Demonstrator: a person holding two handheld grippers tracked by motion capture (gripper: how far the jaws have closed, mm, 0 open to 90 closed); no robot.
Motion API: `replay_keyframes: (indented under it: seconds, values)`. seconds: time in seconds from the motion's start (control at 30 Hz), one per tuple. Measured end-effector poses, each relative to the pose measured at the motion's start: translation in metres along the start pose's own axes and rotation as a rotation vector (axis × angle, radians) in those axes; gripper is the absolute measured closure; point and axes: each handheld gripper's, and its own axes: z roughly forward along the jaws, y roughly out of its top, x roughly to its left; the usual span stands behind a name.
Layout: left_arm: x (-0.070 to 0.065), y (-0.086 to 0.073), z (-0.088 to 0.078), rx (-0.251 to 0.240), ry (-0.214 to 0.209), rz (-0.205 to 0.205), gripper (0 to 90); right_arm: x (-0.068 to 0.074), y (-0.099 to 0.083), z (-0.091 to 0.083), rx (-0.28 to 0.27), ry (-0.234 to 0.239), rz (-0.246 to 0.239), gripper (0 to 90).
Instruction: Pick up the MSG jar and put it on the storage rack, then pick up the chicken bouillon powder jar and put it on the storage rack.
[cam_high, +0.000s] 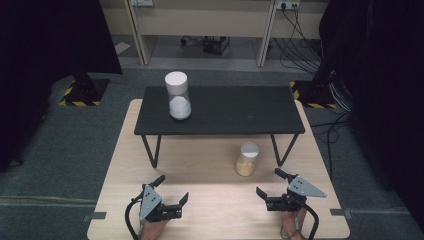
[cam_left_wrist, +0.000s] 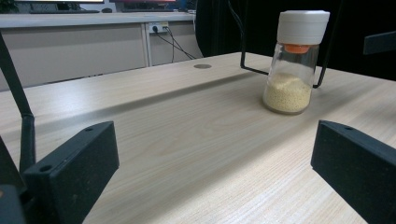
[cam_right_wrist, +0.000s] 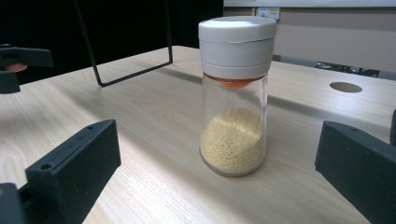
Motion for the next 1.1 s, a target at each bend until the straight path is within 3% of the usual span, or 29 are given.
replay_keyframes:
  seconds: [1.1]
  values:
    - [-0.0015, 0.0003, 0.001, 0.003, -0.007, 0.011, 0.1, -0.002, -0.0002, 0.0006, -0.006, 0.024, -0.011, 0.2]
